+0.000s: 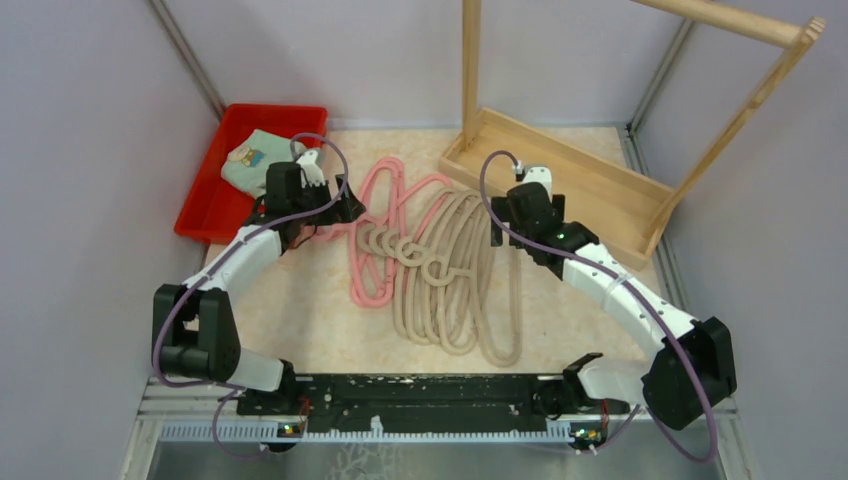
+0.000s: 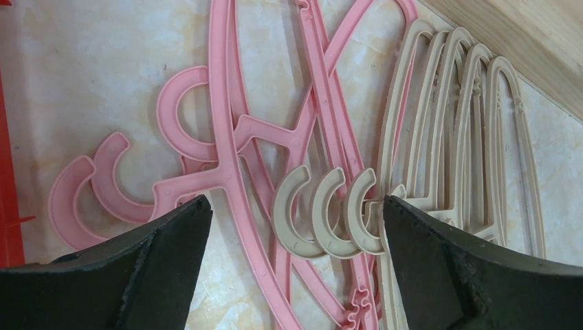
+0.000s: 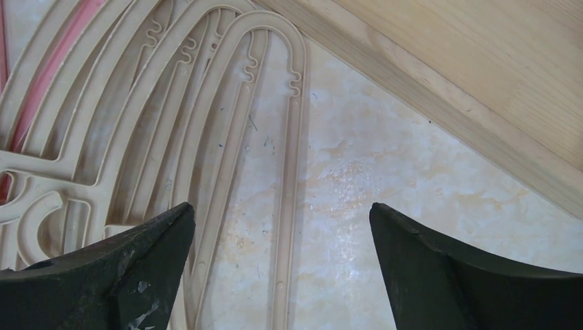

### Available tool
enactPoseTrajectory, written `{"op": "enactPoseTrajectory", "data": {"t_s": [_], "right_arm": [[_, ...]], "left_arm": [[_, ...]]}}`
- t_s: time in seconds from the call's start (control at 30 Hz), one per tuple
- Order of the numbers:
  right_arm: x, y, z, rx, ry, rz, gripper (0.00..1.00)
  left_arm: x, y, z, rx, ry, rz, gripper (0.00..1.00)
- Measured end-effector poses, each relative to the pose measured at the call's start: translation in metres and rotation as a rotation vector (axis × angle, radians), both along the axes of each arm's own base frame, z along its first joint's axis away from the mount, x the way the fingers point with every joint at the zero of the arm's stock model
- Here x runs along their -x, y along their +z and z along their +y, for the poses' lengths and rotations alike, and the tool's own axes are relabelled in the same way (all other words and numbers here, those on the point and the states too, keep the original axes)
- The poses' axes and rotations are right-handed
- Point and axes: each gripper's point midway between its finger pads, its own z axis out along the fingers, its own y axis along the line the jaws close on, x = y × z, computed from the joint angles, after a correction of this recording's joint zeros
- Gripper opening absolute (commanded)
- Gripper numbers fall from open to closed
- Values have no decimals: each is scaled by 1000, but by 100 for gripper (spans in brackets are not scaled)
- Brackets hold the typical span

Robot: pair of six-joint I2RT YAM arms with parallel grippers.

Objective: Organize the hangers

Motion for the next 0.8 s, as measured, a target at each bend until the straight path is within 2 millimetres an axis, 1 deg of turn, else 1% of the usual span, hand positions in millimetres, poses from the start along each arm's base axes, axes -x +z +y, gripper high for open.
{"op": "enactPoseTrajectory", "data": {"t_s": [0.2, 0.3, 0.4, 0.5, 0.57, 0.67, 0.73, 0.8], "right_arm": [[1, -1, 0, 34, 44, 9, 98], [3, -6, 8, 27, 97, 34, 92], [9, -16, 20, 36, 144, 61, 88], [24, -29, 35, 46, 208, 97, 85], [38, -42, 49, 51, 254, 132, 84], [60, -64, 62, 51, 303, 191, 81], [77, -83, 67, 57, 329, 245, 79], [90, -99, 72, 64, 344, 294, 79]], "left_arm": [[0, 0, 0, 0, 0, 0, 100], [0, 0, 0, 0, 0, 0, 100], [0, 0, 0, 0, 1, 0, 100], [0, 0, 0, -1, 1, 0, 100], [0, -1, 1, -3, 3, 1, 100], [3, -8, 2, -8, 9, 13, 100], [6, -13, 3, -10, 10, 25, 100], [8, -17, 3, -10, 11, 34, 100]]}}
